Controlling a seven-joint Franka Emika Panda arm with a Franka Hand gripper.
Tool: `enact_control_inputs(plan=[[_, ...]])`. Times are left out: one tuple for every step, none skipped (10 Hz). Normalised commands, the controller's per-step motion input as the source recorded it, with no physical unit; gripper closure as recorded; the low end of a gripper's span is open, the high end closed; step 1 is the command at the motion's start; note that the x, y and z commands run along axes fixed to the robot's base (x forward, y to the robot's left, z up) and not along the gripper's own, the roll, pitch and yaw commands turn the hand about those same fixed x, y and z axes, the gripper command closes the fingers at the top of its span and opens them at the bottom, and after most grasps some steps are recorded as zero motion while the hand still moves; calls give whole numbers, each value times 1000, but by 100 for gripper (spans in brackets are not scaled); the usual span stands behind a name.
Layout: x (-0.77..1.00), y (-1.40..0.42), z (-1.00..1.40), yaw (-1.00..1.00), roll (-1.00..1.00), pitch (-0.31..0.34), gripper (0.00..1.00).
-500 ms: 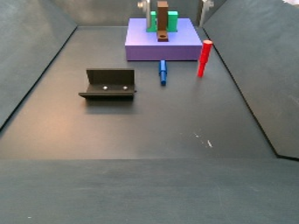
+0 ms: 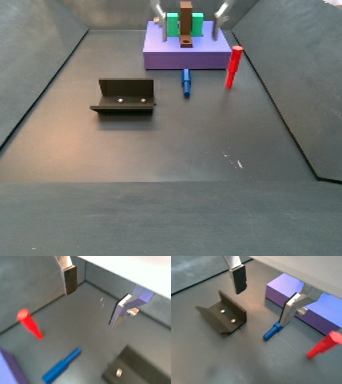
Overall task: Pick up the blue object. Move up. Place the blue object on the fixture. Regrasp the blue object. Move to above the board. Insert the blue object.
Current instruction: Pick up the blue object.
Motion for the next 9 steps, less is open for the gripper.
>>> enact_control_inputs(plan=[[437, -874, -486, 29, 0, 0, 0], [417, -809, -457, 80, 63, 0, 0], [300, -746, -423, 140, 117, 1, 0], [251, -663, -357, 197, 156, 10, 0], [151, -646, -277, 206, 199, 13, 0], [89, -529, -246, 220, 219, 34, 0], [0, -440, -260, 217, 214, 24, 0], [0, -374, -283, 120, 200, 31, 0], [-31, -323, -211, 43, 254, 0, 0]])
